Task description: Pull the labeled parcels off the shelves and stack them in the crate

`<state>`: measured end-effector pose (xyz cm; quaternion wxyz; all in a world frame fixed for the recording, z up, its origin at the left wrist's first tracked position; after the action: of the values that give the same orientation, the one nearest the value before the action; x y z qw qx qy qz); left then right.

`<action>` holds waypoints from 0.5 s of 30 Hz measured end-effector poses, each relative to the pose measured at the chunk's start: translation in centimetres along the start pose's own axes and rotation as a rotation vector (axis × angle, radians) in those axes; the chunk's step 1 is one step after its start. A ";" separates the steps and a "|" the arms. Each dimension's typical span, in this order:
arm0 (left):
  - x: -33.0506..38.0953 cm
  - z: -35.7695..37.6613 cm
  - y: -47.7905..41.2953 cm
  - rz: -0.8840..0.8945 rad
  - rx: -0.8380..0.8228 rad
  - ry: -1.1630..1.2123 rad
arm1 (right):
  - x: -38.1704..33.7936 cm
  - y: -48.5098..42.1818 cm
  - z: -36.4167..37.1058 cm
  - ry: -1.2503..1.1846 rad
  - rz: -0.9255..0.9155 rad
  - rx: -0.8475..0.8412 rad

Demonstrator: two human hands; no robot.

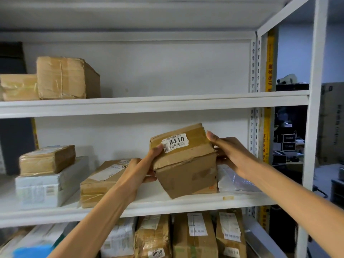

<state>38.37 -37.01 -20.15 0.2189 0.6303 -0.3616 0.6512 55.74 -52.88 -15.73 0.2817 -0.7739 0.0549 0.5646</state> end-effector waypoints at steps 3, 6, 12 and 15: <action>0.3 -0.6 0.5 0.008 -0.065 -0.041 | 0.5 0.0 0.4 0.009 -0.038 -0.050; 0.3 -1.3 1.1 0.080 -0.151 -0.053 | 0.4 -0.5 1.5 0.077 -0.127 -0.087; -0.5 -4.9 1.2 0.184 -0.154 0.001 | 1.1 -3.2 6.5 0.073 -0.189 -0.187; -0.1 -7.5 0.9 0.272 -0.093 -0.109 | 3.2 -5.3 8.9 0.081 -0.141 -0.185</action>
<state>32.74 -32.00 -20.05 0.1375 0.5994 -0.4846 0.6221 51.53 -43.31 -18.47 0.2457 -0.8206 -0.0406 0.5145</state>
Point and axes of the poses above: each hand's wrist, its own y-axis away from the middle knuckle, its own z-axis out of the palm, x = y × z, the point moved 9 cm from there along -y, towards the middle knuckle, and after that the axes turned 9 degrees about -x, right-handed, at the moved point
